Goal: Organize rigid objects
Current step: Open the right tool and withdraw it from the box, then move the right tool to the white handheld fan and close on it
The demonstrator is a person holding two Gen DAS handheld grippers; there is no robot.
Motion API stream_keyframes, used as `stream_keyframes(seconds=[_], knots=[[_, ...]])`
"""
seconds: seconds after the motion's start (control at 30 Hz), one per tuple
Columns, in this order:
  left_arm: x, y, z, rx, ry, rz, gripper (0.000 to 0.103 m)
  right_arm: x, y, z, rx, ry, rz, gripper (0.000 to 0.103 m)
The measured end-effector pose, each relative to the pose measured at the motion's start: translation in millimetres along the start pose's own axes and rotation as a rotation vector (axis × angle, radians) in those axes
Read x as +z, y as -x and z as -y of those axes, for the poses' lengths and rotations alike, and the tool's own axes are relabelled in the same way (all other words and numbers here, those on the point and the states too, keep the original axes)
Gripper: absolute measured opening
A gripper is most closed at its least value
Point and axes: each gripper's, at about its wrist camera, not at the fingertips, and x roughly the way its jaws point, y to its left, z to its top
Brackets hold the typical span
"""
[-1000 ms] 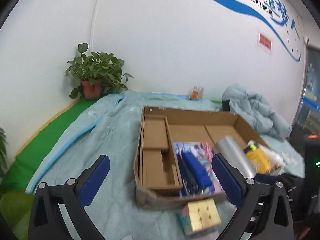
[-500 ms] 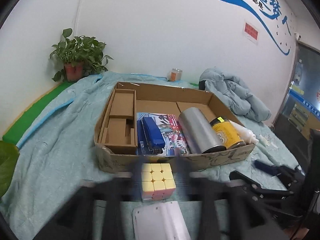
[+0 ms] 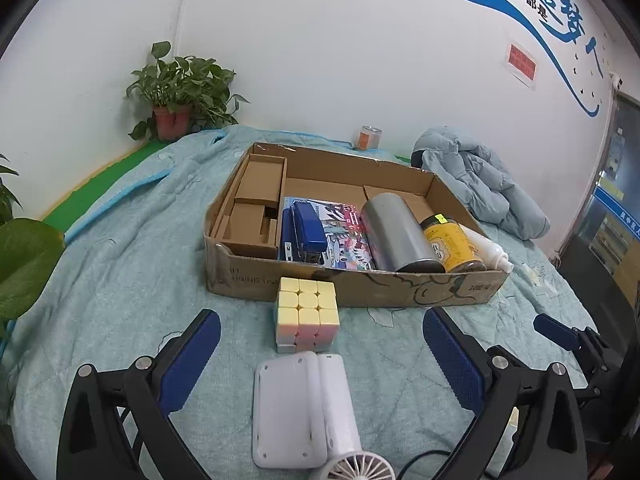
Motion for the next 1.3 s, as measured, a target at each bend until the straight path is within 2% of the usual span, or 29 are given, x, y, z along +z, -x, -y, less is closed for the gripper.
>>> stream_keyframes(seconds=[0.17,0.33,0.47,0.63,0.73,0.83,0.9,0.97,1.03,1.1,1.17,1.3], knots=[[-4,17,2,0.002,-0.006,0.006,0.102,-6,10,8,0.021,-0.011,0.015,0.095],[4,34,-12,-0.023,0.024,-0.013,0.102,-4,20,9,0.013,0.028,0.004,0.095],[4,46,-19,0.006,0.033,-0.006,0.102,-5,27,5,0.011,0.052,0.012,0.095],[-8,49,-19,-0.016,0.031,-0.012,0.102,-10,29,-7,0.063,0.069,0.003,0.095],[-22,39,-23,-0.082,0.069,-0.058,0.102,-22,30,-22,0.154,0.104,-0.025,0.095],[-40,20,-24,-0.175,0.101,-0.156,0.098,-40,24,-41,0.272,0.143,-0.105,0.095],[-52,8,-21,-0.231,0.109,-0.223,0.084,-53,14,-55,0.347,0.141,-0.184,0.095],[-62,2,-17,-0.299,0.113,-0.276,0.076,-63,5,-65,0.408,0.111,-0.245,0.095],[-71,-2,-10,-0.344,0.104,-0.313,0.071,-66,1,-69,0.421,0.102,-0.249,0.094],[-76,-3,-2,-0.335,0.072,-0.312,0.071,-66,1,-71,0.421,0.094,-0.227,0.090],[-79,-5,4,-0.345,0.050,-0.316,0.070,-66,0,-68,0.411,0.086,-0.214,0.079],[-74,-13,24,-0.431,0.027,-0.320,0.070,-70,-7,-55,0.413,0.058,-0.237,0.066]])
